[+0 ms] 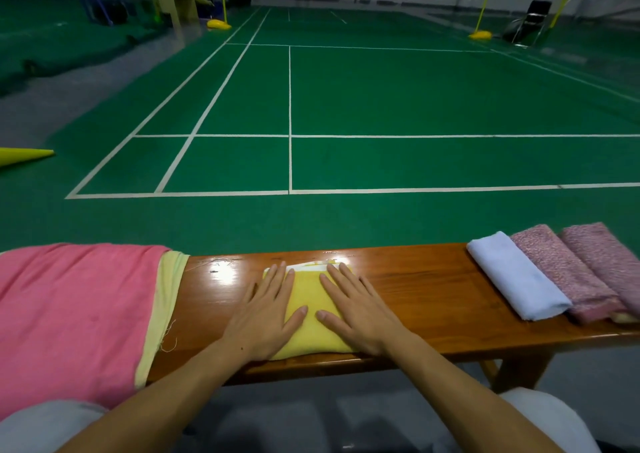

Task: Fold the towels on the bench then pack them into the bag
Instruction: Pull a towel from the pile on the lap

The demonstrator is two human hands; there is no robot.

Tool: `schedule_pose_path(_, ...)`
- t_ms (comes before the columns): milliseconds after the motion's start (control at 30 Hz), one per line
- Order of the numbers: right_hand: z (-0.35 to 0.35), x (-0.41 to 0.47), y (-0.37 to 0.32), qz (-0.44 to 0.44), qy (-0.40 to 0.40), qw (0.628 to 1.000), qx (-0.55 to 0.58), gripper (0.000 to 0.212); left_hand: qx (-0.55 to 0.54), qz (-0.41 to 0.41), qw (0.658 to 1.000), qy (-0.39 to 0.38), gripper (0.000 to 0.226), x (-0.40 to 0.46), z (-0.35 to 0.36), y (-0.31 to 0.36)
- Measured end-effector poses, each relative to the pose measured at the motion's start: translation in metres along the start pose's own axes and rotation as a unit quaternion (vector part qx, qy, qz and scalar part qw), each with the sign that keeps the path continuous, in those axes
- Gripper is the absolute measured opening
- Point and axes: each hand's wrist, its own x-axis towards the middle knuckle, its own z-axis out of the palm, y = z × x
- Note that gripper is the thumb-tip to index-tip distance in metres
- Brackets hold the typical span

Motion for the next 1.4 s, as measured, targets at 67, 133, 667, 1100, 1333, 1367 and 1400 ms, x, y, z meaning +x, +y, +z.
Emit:
schedule_pose_path(67, -0.006, -0.004, 0.009, 0.017, -0.008, 1.000, 0.003, 0.083, -0.015, 0.024, 1.000, -0.001, 0.084, -0.001, -0.006, -0.011)
schedule_pose_path(133, -0.013, -0.010, 0.018, 0.029, 0.019, 0.999, 0.019, 0.083, -0.035, 0.061, 0.997, 0.033, 0.077, -0.004, -0.014, -0.022)
schedule_pose_path(667, -0.010, -0.044, -0.007, -0.066, 0.097, 0.986, 0.115, 0.060, 0.022, 0.218, 0.973, 0.080, 0.048, -0.027, -0.035, -0.005)
schedule_pose_path(1100, -0.018, -0.033, -0.008, -0.045, 0.165, 0.978, 0.118, 0.037, -0.029, 0.143, 0.986, 0.082, 0.058, -0.030, -0.048, -0.006)
schedule_pose_path(1333, -0.024, -0.033, -0.005, 0.021, 0.183, 0.928, 0.322, 0.030, -0.266, 0.064, 0.961, 0.036, 0.027, -0.024, -0.065, -0.033)
schedule_pose_path(1367, -0.025, -0.034, -0.005, 0.028, 0.181, 0.921, 0.343, 0.030, -0.300, 0.053, 0.952, 0.018, 0.029, -0.023, -0.065, -0.034)
schedule_pose_path(1400, -0.026, -0.034, -0.005, 0.034, 0.174, 0.916, 0.361, 0.031, -0.326, 0.040, 0.944, 0.007, 0.033, -0.023, -0.066, -0.035)
